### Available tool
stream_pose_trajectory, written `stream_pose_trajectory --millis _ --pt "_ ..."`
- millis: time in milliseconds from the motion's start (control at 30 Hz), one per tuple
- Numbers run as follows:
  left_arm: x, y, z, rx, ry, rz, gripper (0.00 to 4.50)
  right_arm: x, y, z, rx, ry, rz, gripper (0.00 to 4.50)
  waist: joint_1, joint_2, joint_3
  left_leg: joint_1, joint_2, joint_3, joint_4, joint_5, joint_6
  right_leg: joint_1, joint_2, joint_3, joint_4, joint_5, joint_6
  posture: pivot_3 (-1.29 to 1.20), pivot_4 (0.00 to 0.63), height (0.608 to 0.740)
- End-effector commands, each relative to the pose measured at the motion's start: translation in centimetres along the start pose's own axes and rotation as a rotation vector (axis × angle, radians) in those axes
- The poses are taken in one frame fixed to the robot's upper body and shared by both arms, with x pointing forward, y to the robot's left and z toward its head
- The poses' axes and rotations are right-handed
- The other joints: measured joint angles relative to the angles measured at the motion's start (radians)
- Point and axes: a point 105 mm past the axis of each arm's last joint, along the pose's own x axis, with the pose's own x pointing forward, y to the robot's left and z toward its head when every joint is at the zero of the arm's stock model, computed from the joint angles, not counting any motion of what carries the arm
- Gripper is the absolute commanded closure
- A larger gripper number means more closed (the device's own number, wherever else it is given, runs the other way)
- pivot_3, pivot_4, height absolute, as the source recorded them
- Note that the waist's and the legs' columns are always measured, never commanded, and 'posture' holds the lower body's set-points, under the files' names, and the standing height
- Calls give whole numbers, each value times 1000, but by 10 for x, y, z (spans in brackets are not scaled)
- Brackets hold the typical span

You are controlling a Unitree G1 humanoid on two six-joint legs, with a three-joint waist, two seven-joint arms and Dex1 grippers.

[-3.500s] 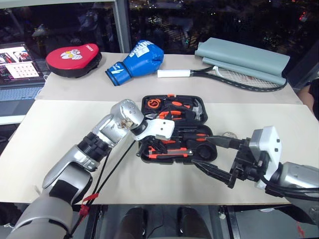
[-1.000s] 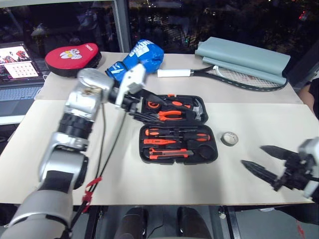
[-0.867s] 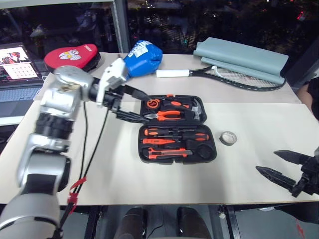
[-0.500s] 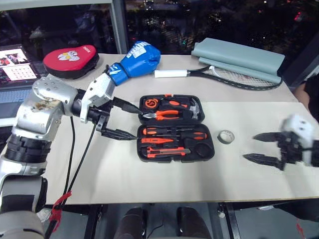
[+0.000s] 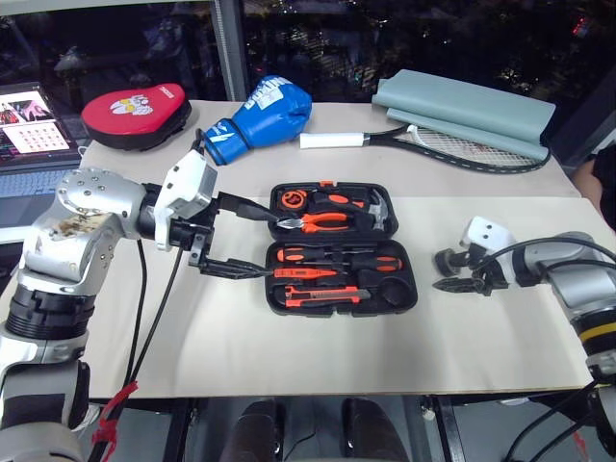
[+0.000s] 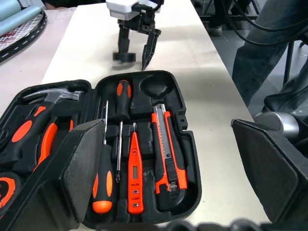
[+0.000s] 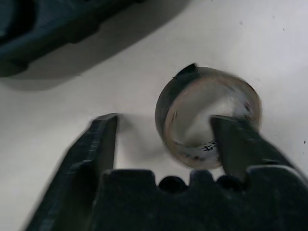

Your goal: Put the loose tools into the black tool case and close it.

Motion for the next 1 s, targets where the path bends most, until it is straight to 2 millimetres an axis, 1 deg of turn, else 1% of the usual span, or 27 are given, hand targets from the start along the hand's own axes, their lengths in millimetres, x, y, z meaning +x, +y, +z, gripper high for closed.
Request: stream_pose_trajectory --millis 33,200,300,400,500,567,600,667,767,867,1000 --pt "-1 1 9 50 -10 11 0 -5 -4 6 -43 -19 -16 2699 -1 0 0 0 0 0 0 0 0 0 0 0 0 0 0 0 150 736" --pt "2 3 7 60 -6 -7 0 -16 2 16 -66 -66 3 4457 -1 0 0 1 0 0 0 0 0 0 0 0 1 0 0 0 150 736" --pt "4 2 6 65 0 -27 0 -23 10 23 -111 -83 26 4457 1 0 0 1 0 -1 0 0 0 0 0 0 1 0 0 0 150 736" --pt "7 -3 1 67 29 -70 0 -35 36 56 -201 -165 120 4457 0 1 1 1 0 0 0 0 0 0 0 0 1 0 0 0 150 736" --pt "10 -8 -5 79 51 -103 0 -37 61 81 -238 -222 193 4457 -5 2 1 1 0 0 0 0 0 0 0 0 2 0 0 0 150 736" --pt "12 -10 -6 88 56 -114 0 -37 77 93 -255 -244 239 4457 -4 2 1 2 1 0 0 0 0 0 1 0 2 0 0 0 150 736" --pt "12 -10 -6 89 54 -116 0 -37 82 96 -257 -246 254 4457 -3 2 1 2 1 -1 0 0 0 0 1 0 2 0 -1 0 150 736" --pt "15 -9 -4 91 45 -120 0 -32 92 95 -277 -219 279 4457 0 2 1 1 1 -1 0 0 0 0 1 0 2 0 -1 0 150 736" --pt "18 -9 -1 95 36 -126 0 -21 96 87 -295 -170 281 4457 5 2 1 2 0 -1 0 0 0 1 0 0 2 0 0 0 150 736" --pt "19 -8 -1 96 33 -125 0 -17 96 82 -304 -141 287 4457 6 2 1 1 0 -1 0 0 0 1 0 0 1 0 0 0 150 736" --pt "20 -7 0 97 27 -123 0 -15 103 75 -313 -112 331 4457 4 2 1 1 0 -1 0 0 0 0 0 0 2 0 0 0 150 736"
